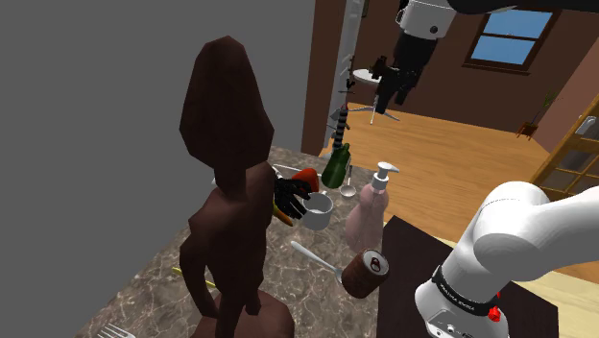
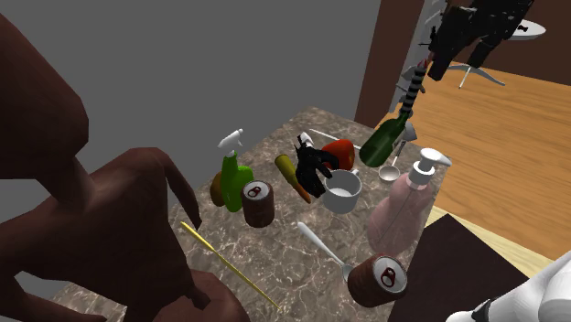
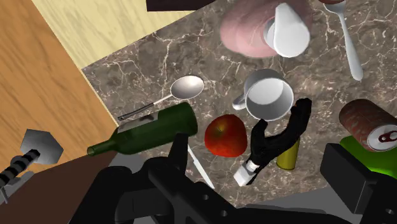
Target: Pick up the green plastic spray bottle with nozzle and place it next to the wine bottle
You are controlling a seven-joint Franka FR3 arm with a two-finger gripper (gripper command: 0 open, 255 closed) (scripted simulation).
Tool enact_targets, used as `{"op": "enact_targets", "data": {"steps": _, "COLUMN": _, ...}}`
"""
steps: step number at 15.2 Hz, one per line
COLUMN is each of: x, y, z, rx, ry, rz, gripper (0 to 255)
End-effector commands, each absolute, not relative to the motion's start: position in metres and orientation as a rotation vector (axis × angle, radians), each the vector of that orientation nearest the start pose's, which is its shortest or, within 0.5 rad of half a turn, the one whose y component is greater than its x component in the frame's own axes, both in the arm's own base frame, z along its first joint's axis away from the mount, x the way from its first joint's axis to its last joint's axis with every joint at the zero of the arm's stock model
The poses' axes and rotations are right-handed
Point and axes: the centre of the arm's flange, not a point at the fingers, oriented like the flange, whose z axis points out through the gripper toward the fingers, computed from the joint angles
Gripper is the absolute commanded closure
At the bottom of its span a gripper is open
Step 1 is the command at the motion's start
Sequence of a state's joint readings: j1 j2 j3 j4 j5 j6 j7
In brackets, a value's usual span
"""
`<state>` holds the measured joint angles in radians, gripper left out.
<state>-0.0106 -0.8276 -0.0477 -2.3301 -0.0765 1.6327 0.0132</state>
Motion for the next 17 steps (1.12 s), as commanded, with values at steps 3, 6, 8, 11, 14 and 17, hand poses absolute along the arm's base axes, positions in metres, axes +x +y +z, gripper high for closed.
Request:
{"op": "enact_targets", "data": {"steps": 3, "x": 0.315, "y": -0.013, "z": 0.607, "rx": -3.157, "ry": 0.187, "rz": -0.153, "gripper": 0}}
{"op": "enact_targets", "data": {"steps": 6, "x": 0.337, "y": 0.012, "z": 0.586, "rx": -3.121, "ry": 0.326, "rz": -0.076, "gripper": 0}}
{"op": "enact_targets", "data": {"steps": 8, "x": 0.352, "y": 0.028, "z": 0.572, "rx": -3.093, "ry": 0.416, "rz": -0.026, "gripper": 0}}
{"op": "enact_targets", "data": {"steps": 11, "x": 0.376, "y": 0.051, "z": 0.551, "rx": -3.044, "ry": 0.549, "rz": 0.049, "gripper": 0}}
{"op": "enact_targets", "data": {"steps": 14, "x": 0.401, "y": 0.073, "z": 0.529, "rx": -2.987, "ry": 0.679, "rz": 0.123, "gripper": 0}}
{"op": "enact_targets", "data": {"steps": 17, "x": 0.427, "y": 0.093, "z": 0.507, "rx": -2.924, "ry": 0.804, "rz": 0.195, "gripper": 0}}
